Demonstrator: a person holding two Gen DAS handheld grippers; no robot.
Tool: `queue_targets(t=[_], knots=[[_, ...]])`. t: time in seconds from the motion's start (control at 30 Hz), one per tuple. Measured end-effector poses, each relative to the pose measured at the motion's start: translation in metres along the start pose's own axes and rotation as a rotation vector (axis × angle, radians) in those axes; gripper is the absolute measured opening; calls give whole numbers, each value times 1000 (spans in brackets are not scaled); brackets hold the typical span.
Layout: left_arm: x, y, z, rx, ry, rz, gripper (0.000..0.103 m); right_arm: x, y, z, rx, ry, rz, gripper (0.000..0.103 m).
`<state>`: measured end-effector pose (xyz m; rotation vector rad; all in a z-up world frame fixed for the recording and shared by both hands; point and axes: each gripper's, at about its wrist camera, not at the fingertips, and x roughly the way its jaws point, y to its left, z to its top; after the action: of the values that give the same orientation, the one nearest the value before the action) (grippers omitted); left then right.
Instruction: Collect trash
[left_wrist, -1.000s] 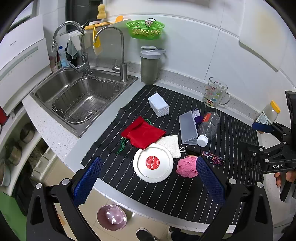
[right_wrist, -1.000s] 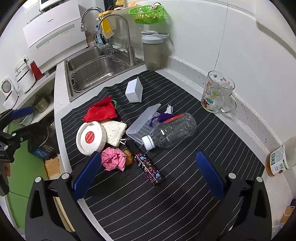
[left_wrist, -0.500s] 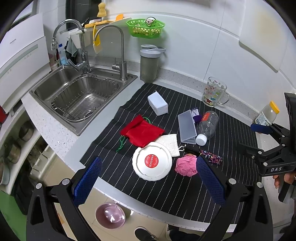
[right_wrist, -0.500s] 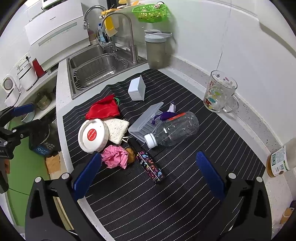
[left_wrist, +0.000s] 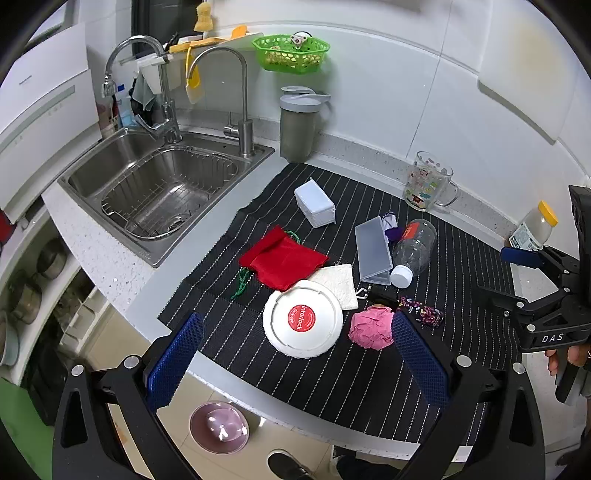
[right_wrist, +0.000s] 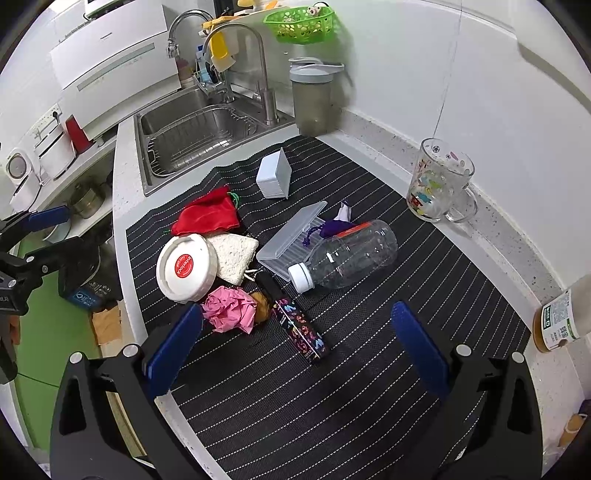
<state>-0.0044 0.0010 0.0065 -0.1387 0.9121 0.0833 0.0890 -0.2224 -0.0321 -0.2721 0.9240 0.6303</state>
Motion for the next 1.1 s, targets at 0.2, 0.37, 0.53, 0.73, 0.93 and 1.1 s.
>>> queue_targets(t=[0.2, 0.37, 0.53, 0.73, 0.93, 1.1], knots=[[1, 0, 0, 0, 2, -1, 97, 1, -1, -2, -2, 6, 2, 100], [6, 0, 0, 4, 5, 1, 97, 9, -2, -1, -14, 25, 3, 100], [11, 4, 0, -17, 13, -3, 97, 32, -8, -4, -43, 82, 4, 100], [20, 5, 0, -29, 22, -16, 97, 74, -13, -14, -104, 183, 3, 100], [32, 4, -3, -30, 47, -4, 97, 109, -11, -21, -182, 247, 16, 96], [46, 7, -9, -43, 79, -1, 97, 129, -6, -24, -232, 294, 21, 70]])
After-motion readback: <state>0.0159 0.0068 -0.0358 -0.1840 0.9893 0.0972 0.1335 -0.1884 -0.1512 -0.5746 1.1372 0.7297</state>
